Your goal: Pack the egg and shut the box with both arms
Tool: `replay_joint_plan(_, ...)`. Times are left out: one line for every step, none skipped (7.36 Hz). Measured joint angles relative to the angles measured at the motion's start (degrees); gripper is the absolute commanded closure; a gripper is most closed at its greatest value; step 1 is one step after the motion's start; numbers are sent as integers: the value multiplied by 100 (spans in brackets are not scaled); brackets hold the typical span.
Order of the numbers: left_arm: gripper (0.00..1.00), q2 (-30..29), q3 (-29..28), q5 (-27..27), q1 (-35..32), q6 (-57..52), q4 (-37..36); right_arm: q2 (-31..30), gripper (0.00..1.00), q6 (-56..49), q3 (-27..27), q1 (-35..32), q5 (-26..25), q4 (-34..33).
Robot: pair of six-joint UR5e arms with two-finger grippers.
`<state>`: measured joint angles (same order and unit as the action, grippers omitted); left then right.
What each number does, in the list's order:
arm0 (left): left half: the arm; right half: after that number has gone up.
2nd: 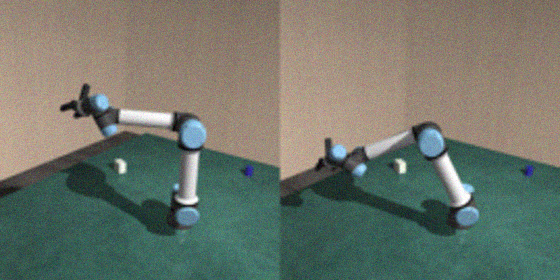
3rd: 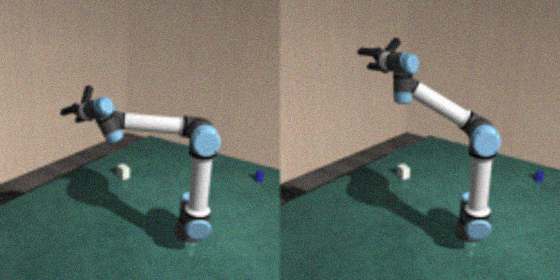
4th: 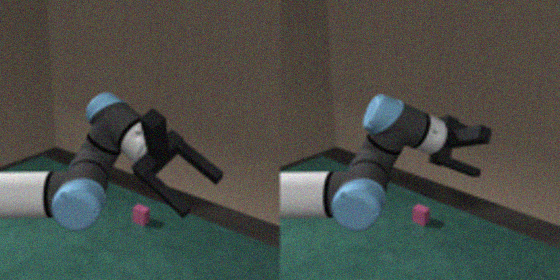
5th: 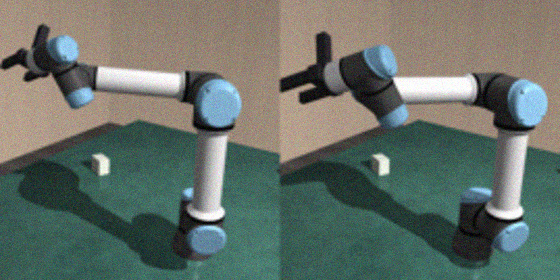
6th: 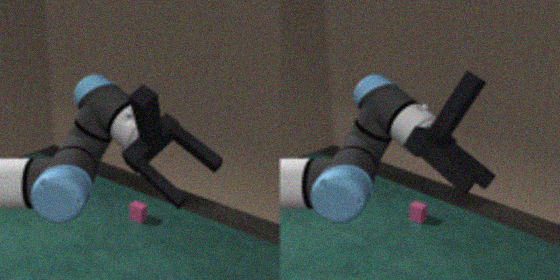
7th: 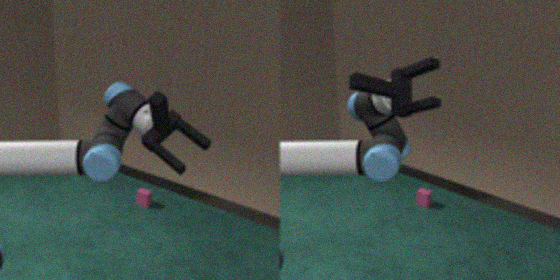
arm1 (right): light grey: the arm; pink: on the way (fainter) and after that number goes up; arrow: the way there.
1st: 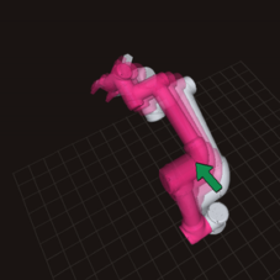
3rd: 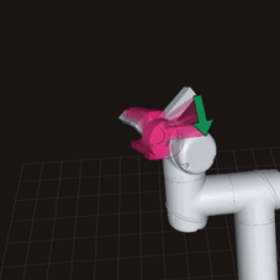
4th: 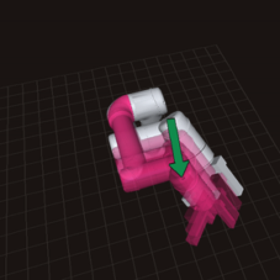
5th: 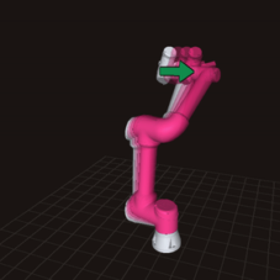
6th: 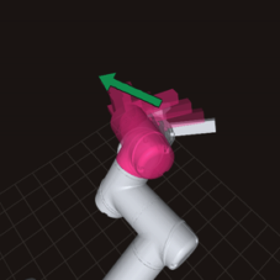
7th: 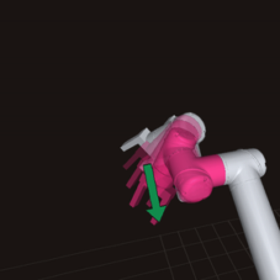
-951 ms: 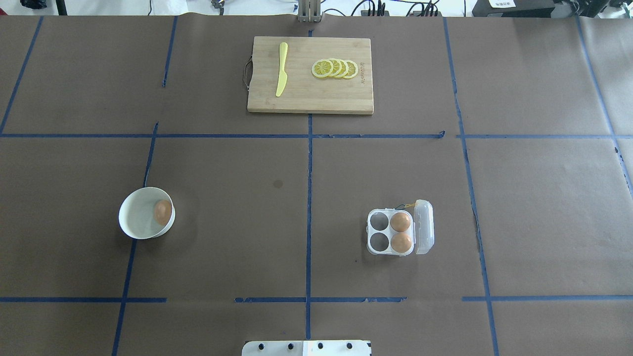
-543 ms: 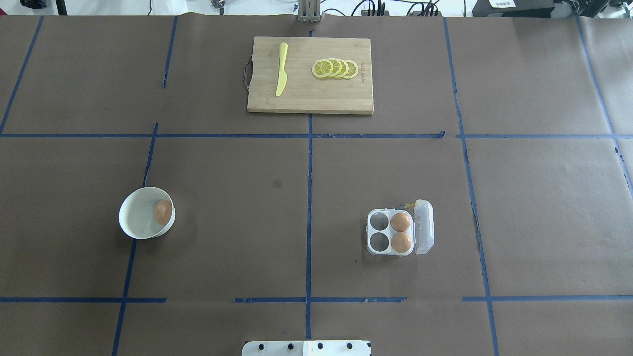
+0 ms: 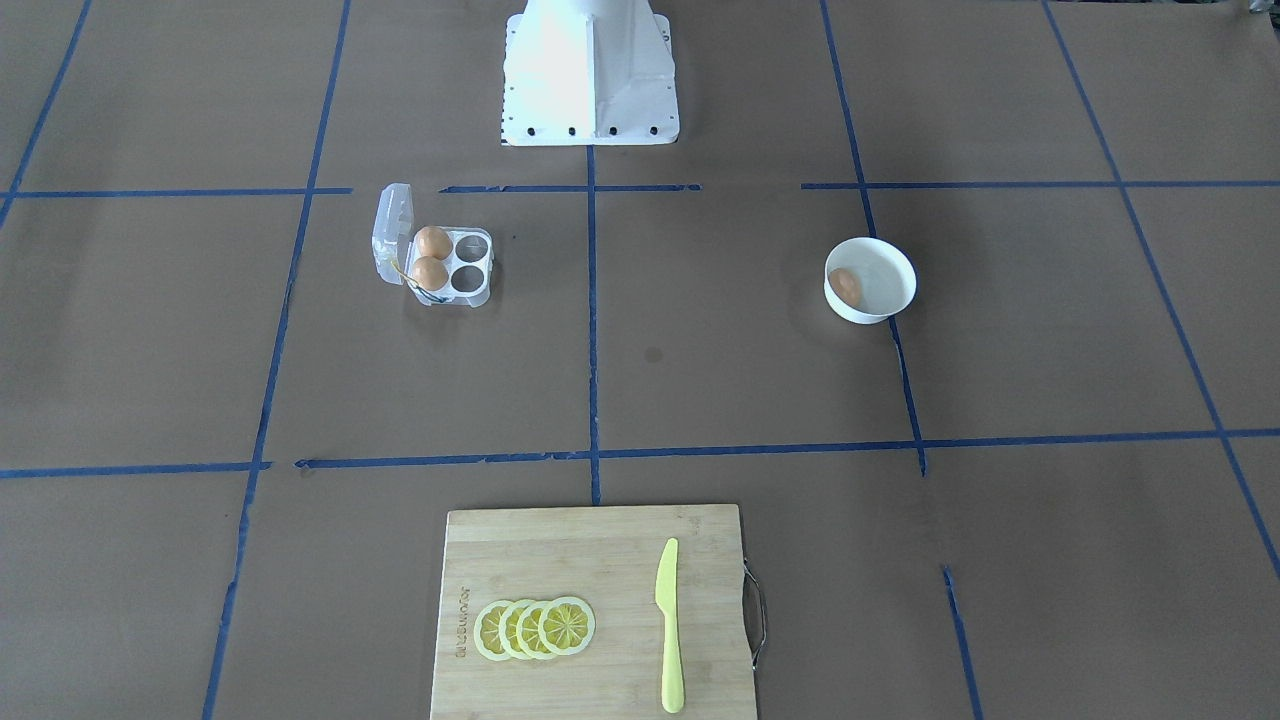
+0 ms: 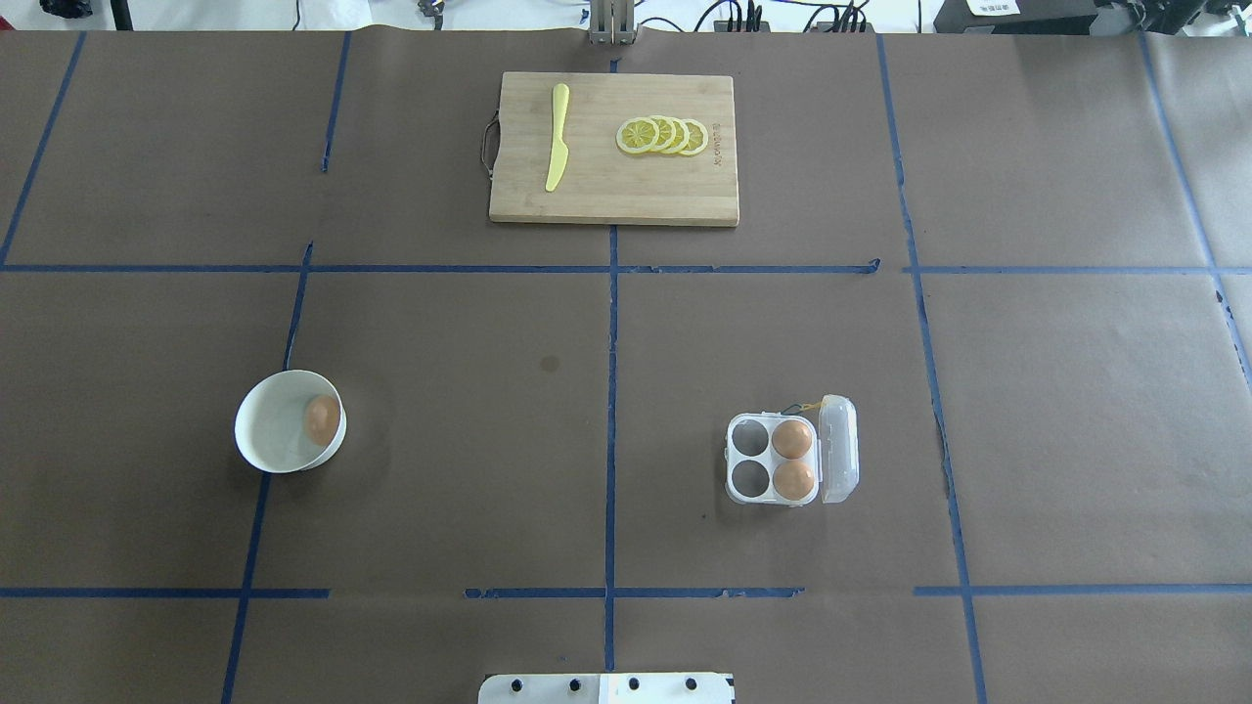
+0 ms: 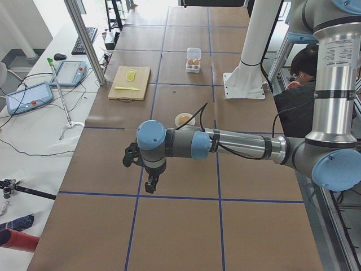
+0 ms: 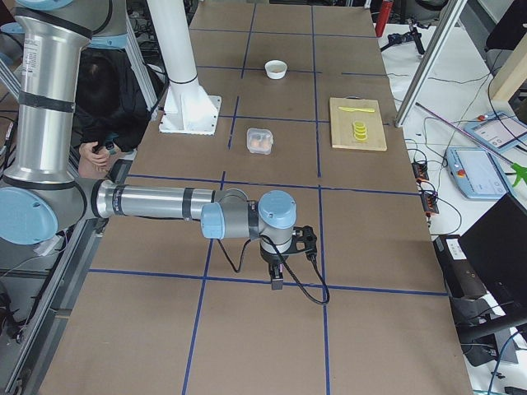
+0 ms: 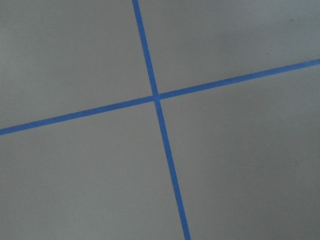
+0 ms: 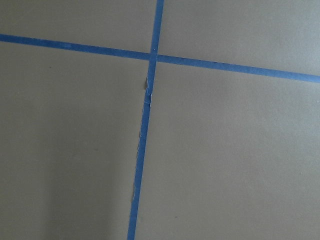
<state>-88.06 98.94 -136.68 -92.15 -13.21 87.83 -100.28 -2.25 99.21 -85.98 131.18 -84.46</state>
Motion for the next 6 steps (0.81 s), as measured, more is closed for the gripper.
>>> replay_joint_plan(0,0,-9,10,2,0,281,34,0,11,20,25,-11,19)
replay_joint_plan(0,-13,-49,15,3,17,678,91,0,18,45,33,-27,60)
replay_joint_plan(0,-36,-127,13,3,39,1255,163,0,19,59,35,-38,110)
replay_joint_plan(0,-50,-216,11,4,49,2032,205,0,17,69,37,-40,136)
replay_joint_plan(0,-41,-313,10,4,53,2865,242,0,17,70,37,-40,147)
replay_joint_plan(0,-51,-484,3,4,69,3608,295,0,23,55,37,-36,147)
